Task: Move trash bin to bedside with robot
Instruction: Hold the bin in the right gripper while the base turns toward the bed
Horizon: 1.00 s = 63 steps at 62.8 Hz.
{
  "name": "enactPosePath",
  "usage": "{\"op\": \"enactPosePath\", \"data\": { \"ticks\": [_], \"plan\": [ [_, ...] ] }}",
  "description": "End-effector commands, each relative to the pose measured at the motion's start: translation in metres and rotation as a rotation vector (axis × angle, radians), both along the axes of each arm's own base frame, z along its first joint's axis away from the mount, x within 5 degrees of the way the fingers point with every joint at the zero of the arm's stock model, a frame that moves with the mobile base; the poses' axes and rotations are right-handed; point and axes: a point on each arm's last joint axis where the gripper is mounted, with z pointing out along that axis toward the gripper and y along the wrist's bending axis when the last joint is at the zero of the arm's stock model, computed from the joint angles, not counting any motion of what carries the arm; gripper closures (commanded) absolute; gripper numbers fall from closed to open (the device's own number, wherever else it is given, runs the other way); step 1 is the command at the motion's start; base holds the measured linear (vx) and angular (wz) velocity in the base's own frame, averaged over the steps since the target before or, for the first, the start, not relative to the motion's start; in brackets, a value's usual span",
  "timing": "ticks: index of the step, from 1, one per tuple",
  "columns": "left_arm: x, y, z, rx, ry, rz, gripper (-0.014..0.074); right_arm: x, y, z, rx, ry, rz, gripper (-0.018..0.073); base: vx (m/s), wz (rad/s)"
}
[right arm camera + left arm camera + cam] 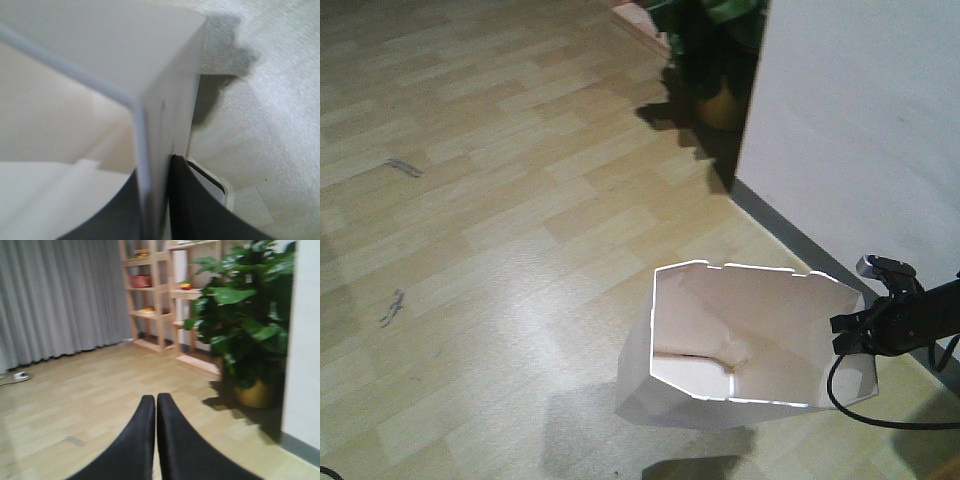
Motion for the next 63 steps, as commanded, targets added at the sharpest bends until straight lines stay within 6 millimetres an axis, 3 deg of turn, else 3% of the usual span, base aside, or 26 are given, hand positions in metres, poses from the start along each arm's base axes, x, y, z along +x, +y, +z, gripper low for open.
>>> {"op": "enactPosePath", "data": {
  "ticks": [1, 63],
  "plan": [
    [-0.0001, -0.0006, 0.0031, -0.023, -0.069, -0.009, 0.0603, 0.0107, 0.0118, 0.0335, 0.182, -0.068, -0.001, 0.0563, 0.08, 0.54],
    [-0.0001, -0.0006, 0.0031, -0.023, -0.069, -0.009, 0.0603, 0.0108, 0.0115, 0.0334, 0.179, -0.068, -0.002, 0.0563, 0.06, 0.37]
  ]
}}
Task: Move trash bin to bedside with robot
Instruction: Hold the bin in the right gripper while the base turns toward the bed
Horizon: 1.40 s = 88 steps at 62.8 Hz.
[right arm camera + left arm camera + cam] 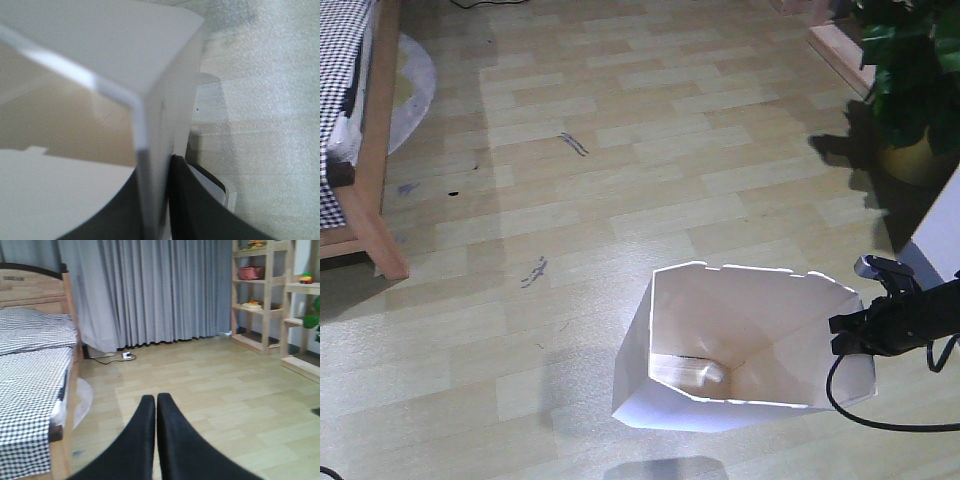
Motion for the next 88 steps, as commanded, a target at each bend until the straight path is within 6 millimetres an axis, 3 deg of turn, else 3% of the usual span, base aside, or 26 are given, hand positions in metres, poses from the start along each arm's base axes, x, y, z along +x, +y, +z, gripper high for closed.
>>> {"op": "enactPosePath", "data": {
  "ticks": [1, 88],
  "plan": [
    [-0.0001, -0.0006, 0.0031, -0.023, -0.069, -0.009, 0.0603, 0.0108, 0.0110, 0.0333, 0.177, -0.068, -0.003, 0.0563, 0.08, 0.25],
    [-0.0001, -0.0006, 0.0031, -0.023, -0.069, -0.009, 0.0603, 0.0106, 0.0118, 0.0338, 0.187, -0.067, 0.000, 0.0563, 0.19, 0.05]
  ]
}}
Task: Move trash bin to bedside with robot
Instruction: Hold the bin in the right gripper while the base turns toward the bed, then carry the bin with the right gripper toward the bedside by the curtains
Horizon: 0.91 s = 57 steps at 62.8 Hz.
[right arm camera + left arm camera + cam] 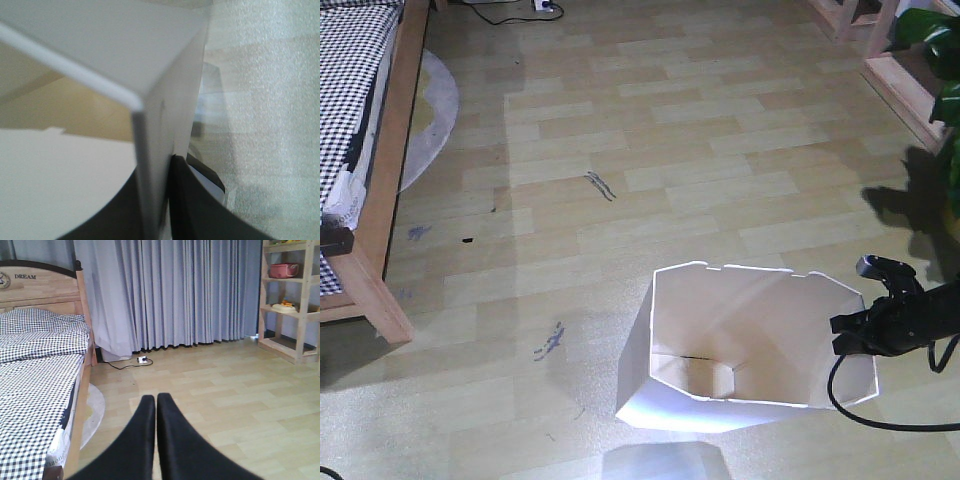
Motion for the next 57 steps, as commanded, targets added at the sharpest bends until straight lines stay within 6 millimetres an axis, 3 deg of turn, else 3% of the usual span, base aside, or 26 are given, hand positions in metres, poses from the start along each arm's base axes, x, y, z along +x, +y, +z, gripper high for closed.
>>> {"op": "enactPosePath", "data": {
  "ticks": [1, 57],
  "plan": [
    [-0.0001, -0.0006, 0.0031, -0.023, -0.069, -0.009, 0.0603, 0.0105, 0.0118, 0.0338, 0.187, -0.067, 0.000, 0.0563, 0.22, 0.09],
    [-0.0001, -0.0006, 0.0031, -0.023, -0.069, -0.009, 0.0603, 0.0105, 0.0118, 0.0338, 0.187, -0.067, 0.000, 0.0563, 0.26, 0.15]
  ]
}}
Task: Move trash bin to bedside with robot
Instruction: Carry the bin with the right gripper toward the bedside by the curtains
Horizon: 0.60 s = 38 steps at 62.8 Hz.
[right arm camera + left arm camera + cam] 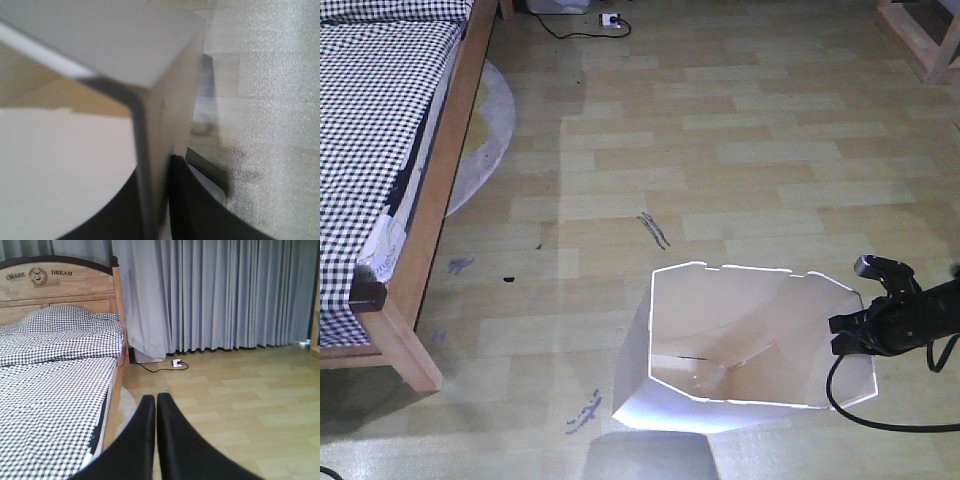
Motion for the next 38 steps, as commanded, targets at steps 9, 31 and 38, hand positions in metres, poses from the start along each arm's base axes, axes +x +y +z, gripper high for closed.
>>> {"op": "enactPosePath", "data": {
  "ticks": [9, 31, 38],
  "plan": [
    [-0.0001, -0.0006, 0.0031, -0.023, -0.069, -0.009, 0.0603, 0.0106, 0.0118, 0.0338, 0.186, -0.067, 0.000, 0.0563, 0.28, 0.09],
    [-0.0001, -0.0006, 0.0031, -0.023, -0.069, -0.009, 0.0603, 0.0106, 0.0118, 0.0338, 0.186, -0.067, 0.000, 0.0563, 0.29, 0.01],
    [-0.0001, -0.0006, 0.0031, -0.023, -0.069, -0.009, 0.0603, 0.0106, 0.0118, 0.0338, 0.186, -0.067, 0.000, 0.0563, 0.30, -0.06]
  ]
}}
